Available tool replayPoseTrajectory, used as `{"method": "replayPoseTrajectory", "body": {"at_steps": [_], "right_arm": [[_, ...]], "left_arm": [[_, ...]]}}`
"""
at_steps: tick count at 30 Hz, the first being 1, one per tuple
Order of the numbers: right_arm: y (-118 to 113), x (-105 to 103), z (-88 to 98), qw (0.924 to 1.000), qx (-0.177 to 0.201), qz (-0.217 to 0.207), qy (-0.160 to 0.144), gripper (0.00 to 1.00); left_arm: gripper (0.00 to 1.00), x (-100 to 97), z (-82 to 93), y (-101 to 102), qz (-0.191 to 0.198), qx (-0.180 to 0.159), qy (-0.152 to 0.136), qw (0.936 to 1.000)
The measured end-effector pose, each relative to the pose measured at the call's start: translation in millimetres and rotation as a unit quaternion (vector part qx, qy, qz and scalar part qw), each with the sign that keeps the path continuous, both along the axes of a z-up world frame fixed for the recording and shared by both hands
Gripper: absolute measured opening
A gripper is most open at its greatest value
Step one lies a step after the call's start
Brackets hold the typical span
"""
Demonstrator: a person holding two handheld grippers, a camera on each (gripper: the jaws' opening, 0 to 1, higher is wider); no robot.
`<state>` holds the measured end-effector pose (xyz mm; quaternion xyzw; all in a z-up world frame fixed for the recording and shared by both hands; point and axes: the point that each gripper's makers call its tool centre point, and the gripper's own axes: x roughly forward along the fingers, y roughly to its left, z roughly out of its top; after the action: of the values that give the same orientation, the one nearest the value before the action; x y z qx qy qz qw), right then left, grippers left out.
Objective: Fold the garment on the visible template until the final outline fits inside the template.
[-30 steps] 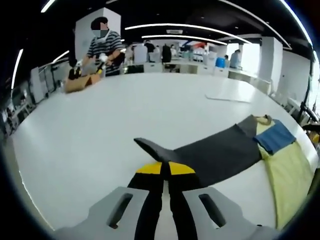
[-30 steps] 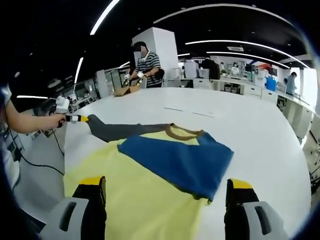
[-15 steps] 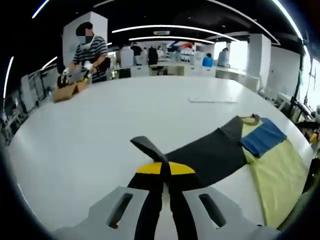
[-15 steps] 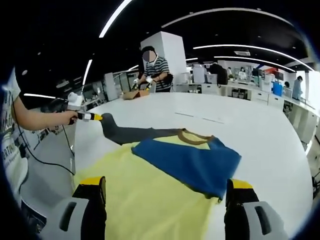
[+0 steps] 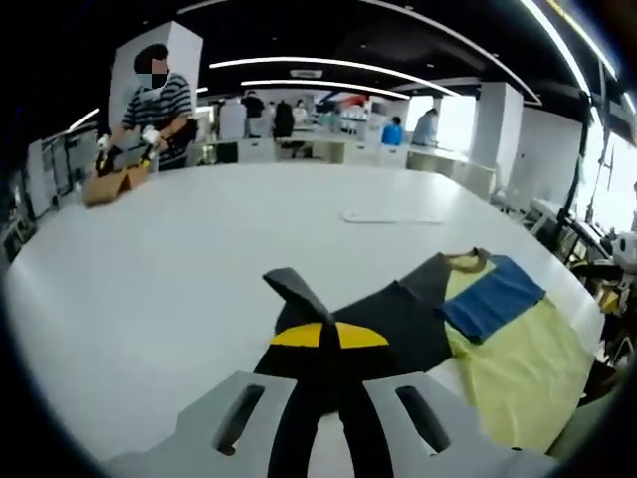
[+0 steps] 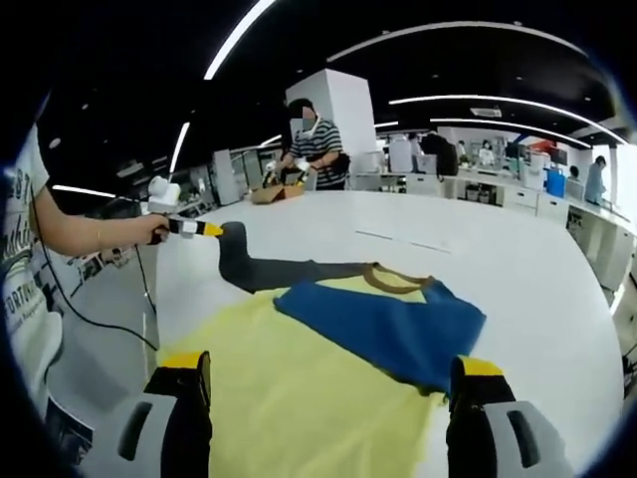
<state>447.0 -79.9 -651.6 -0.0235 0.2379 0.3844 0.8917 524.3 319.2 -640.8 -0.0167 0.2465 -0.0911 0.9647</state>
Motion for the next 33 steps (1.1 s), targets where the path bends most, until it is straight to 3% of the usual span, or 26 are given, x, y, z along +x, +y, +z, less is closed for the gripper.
{"method": "replayPoseTrajectory", "body": {"at_steps": [14,21,33], "right_arm": [[2,-11,2.9,1.0,0.002,0.006,-0.006,0.99],[1,-15,2.0,1.0,0.001,0.007,-0.004,0.99],[-5,-15,1.7,1.0,0.0,-0.001,-0.002,0.99]], "left_arm": [[0.0,17.2,12.3,-50,-0.054,-0.006,-0.007,0.9985],[0.0,27.9,22.0,-85,-0.096,0.004,-0.014,0.9952],[0.0,41.2,32.9,-135,-0.14,-0.015,-0.022,0.9898]]}}
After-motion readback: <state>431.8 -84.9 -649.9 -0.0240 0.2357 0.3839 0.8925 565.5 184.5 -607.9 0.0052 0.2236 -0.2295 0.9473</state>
